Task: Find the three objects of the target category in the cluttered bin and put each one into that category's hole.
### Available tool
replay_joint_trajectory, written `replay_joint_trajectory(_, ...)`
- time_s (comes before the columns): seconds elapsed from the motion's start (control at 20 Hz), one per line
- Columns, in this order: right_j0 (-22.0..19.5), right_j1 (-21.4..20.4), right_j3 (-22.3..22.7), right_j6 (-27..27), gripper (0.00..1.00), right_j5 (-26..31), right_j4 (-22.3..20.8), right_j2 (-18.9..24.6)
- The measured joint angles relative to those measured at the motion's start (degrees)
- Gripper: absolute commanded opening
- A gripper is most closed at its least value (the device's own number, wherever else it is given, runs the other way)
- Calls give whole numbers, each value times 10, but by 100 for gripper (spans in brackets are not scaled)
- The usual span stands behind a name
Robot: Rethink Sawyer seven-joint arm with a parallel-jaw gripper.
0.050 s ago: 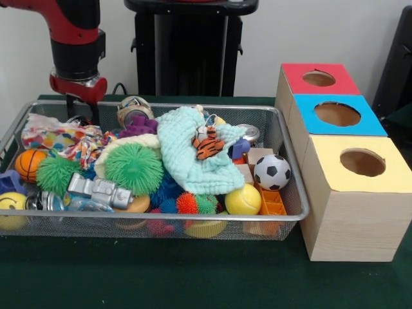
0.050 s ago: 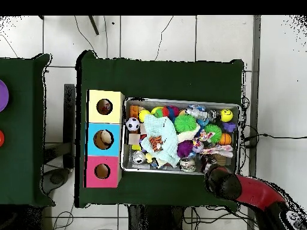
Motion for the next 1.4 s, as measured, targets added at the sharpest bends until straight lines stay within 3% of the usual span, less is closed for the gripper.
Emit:
replay_joint_trajectory(0.55, -4, 3, 5, 0, 100, -10, -4, 12)
replay_joint_trajectory(1.4, -15, -108, 33, 0, 100, 79, 12, 59)
